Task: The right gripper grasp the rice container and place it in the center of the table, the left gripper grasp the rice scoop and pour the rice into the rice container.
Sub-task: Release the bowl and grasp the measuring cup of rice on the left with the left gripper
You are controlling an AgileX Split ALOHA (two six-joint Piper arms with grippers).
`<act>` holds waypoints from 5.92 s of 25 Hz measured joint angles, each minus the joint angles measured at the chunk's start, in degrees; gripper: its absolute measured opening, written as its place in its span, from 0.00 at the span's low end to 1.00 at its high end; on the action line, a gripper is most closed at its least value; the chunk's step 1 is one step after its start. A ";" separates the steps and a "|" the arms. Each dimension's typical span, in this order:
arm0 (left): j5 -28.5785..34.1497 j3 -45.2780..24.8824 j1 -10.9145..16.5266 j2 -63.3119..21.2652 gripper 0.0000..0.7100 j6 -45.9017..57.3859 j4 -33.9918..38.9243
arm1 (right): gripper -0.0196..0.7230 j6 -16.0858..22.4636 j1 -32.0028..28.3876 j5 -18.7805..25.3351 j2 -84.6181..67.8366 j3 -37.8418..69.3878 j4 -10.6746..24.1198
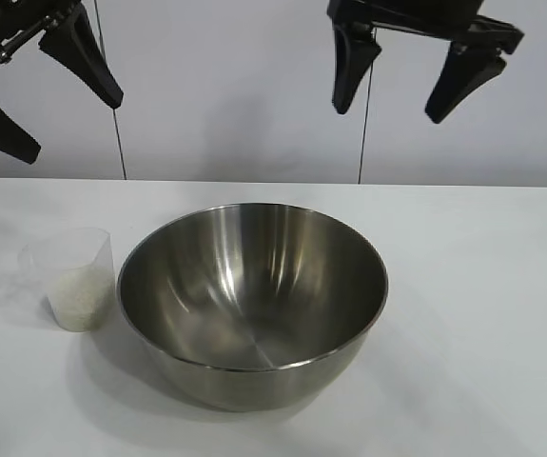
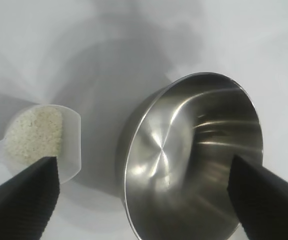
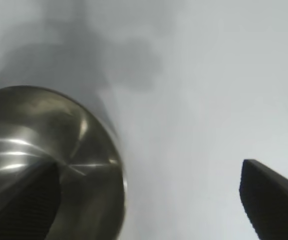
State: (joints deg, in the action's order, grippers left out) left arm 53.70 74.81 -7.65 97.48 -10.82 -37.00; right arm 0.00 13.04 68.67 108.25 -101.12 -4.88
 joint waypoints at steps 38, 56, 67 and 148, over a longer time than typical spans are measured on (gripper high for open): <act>-0.06 0.00 0.00 0.00 0.93 -5.53 0.30 | 0.90 -2.58 -19.67 -1.14 -91.57 49.71 0.66; -0.17 0.00 0.00 0.00 0.93 -6.78 0.35 | 0.90 -1.12 -19.67 -6.59 -103.61 72.75 3.36; -9.57 0.00 0.00 -0.80 0.93 -20.35 -1.88 | 0.90 -1.12 -19.67 -7.04 -109.31 73.64 2.71; -116.77 -55.36 7.77 -9.19 0.76 16.44 56.90 | 0.90 -1.07 -19.67 -6.96 -109.31 73.64 2.71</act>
State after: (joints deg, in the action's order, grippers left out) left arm -63.07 19.45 0.12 88.29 5.62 19.90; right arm -1.07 -6.62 61.71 -1.06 -27.48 -2.17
